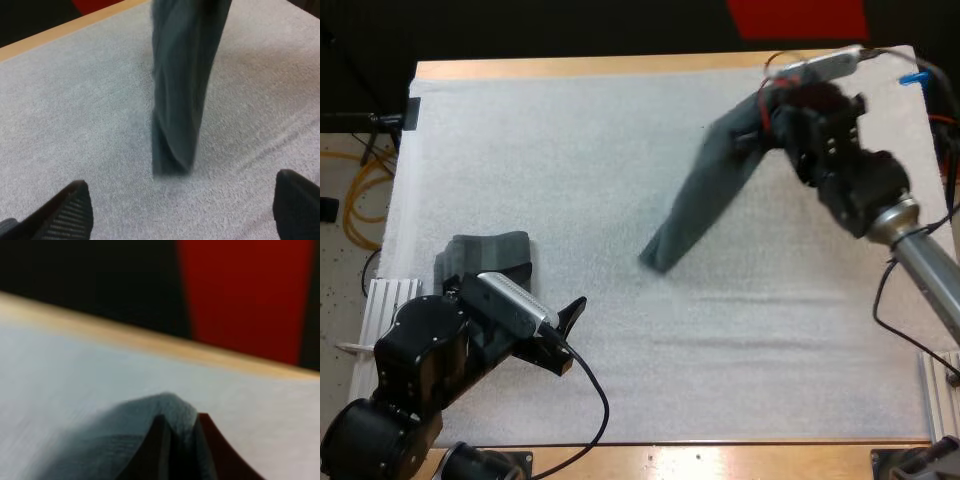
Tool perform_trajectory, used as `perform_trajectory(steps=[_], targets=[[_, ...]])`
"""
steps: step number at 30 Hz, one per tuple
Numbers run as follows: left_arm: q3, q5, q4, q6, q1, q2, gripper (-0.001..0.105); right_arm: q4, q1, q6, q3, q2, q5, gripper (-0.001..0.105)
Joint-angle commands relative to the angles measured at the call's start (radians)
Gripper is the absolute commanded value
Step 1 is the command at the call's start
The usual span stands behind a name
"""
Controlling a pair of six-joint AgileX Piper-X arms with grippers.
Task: Pick towel from pile fold and stack
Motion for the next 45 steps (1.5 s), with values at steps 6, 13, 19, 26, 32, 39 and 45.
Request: perform_trajectory(steps=[6,13,19,26,32,39,45], targets=[[-0.006,0.007,-0.001,-0.007,-0.003,0.002,0.072,0.084,-0.006,-0.001,0.004,-0.012,-0.016,0.000],[-0.006,0.007,-0.001,-0.007,-0.003,0.002,0.072,0.155,0.148,0.099,0.151,-0.012,-0.202,0.000],[-0.006,0.007,-0.001,-0.007,-0.003,0.002,0.072,0.145,0.399,0.141,0.265,-0.002,-0.291,0.000],[-0.006,0.007,-0.001,-0.007,-0.003,0.002,0.072,0.105,0.626,0.192,0.277,0.048,-0.291,0.000],[-0.006,0.007,-0.001,-0.007,-0.003,0.002,0.072,0.070,0.724,0.192,0.275,0.057,-0.293,0.000],[-0.006,0.007,-0.001,-0.007,-0.003,0.002,0.072,0.185,0.744,0.218,0.270,0.050,-0.353,0.004],[-0.006,0.006,-0.001,-0.007,-0.003,0.002,0.072,0.271,0.744,0.233,0.236,0.018,-0.427,0.062]])
